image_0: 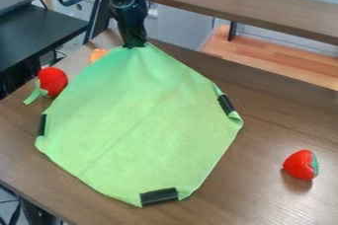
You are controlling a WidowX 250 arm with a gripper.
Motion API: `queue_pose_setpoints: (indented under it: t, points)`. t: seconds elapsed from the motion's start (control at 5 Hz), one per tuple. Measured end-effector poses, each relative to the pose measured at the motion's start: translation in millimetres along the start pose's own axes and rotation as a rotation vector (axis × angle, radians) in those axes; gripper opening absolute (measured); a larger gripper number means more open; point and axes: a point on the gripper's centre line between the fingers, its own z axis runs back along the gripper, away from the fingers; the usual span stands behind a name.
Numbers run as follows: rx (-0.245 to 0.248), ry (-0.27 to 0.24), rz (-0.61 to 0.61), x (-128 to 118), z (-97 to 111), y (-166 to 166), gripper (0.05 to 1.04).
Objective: Unfold the cloth from bottom right to top left
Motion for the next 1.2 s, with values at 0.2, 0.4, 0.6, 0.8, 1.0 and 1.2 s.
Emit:
queue_pose_setpoints:
  t: [0.2, 0.4, 0.6, 0.8, 1.0, 1.2]
  points:
    - [-0.020, 0.018, 0.000, 0.1, -11.1, -0.7, 0.212]
    - [-0.013, 0.003, -0.017, 2.3, -11.8, 0.2, 0.460]
    - [-0.005, 0.013, -0.026, -2.8, -15.3, -1.2, 0.737]
    - [-0.012, 0.016, -0.029, -9.4, -11.2, -9.5, 0.984]
    - [-0.112, 0.027, -0.050, -2.7, 6.0, -33.0, 1.001]
    - [-0.318, 0.017, -0.150, 1.6, 25.9, -84.4, 1.000]
